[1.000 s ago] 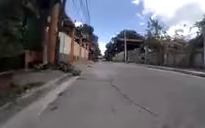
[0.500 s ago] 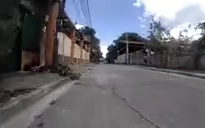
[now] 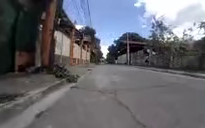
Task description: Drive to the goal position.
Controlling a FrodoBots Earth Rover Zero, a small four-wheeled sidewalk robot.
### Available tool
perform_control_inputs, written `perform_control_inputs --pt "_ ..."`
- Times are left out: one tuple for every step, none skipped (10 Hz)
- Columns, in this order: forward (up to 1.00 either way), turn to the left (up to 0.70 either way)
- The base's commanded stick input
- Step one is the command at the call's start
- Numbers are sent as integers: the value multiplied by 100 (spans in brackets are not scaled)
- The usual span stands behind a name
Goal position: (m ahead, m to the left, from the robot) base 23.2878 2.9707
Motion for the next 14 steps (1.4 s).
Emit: perform_control_inputs --pt "70 0" --pt "70 0" --pt "70 0" --pt "70 0" --pt "70 0" --pt "70 0" --pt "70 0" --pt "70 0" --pt "70 0" --pt "70 0" --pt "70 0" --pt "70 0" --pt "70 0" --pt "70 0"
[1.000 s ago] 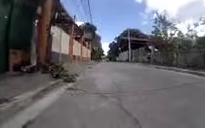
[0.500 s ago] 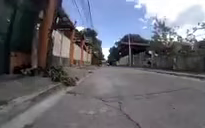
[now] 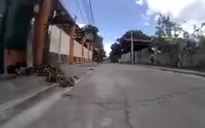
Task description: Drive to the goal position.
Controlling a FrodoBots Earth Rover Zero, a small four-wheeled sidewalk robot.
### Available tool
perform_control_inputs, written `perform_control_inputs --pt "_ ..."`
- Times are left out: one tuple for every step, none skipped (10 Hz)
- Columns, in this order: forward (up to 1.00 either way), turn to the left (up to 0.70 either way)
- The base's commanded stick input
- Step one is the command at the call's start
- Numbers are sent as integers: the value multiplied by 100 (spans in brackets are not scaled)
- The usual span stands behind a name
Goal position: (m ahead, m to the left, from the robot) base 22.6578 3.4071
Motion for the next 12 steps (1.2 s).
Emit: perform_control_inputs --pt "70 0" --pt "70 0" --pt "70 0" --pt "70 0" --pt "70 0" --pt "70 0" --pt "70 0" --pt "70 0" --pt "70 0" --pt "70 0" --pt "70 0" --pt "70 0"
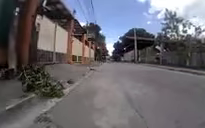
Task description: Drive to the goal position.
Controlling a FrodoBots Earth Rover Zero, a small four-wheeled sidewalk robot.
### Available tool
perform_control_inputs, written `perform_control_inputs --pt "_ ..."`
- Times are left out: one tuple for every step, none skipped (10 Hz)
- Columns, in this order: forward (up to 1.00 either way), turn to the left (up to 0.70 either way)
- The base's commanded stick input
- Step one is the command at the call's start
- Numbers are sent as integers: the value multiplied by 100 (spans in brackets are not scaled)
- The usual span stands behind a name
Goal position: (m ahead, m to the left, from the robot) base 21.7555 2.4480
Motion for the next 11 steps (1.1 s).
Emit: perform_control_inputs --pt "70 0" --pt "74 0" --pt "85 0" --pt "85 0" --pt "85 0" --pt "85 0" --pt "85 0" --pt "85 0" --pt "85 0" --pt "85 0" --pt "85 0"
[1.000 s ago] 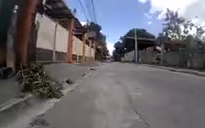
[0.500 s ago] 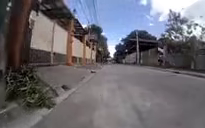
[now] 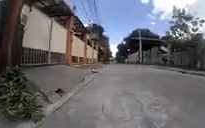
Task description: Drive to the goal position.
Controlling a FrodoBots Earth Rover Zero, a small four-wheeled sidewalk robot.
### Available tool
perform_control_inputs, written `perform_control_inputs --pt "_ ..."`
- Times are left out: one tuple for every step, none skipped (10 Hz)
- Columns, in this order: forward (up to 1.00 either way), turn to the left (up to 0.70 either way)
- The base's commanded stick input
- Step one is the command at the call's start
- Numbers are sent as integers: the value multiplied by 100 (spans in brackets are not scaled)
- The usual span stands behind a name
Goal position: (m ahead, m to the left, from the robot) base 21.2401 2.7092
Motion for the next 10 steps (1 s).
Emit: perform_control_inputs --pt "85 0" --pt "85 0" --pt "85 0" --pt "85 0" --pt "85 0" --pt "85 0" --pt "85 0" --pt "85 0" --pt "85 0" --pt "85 0"
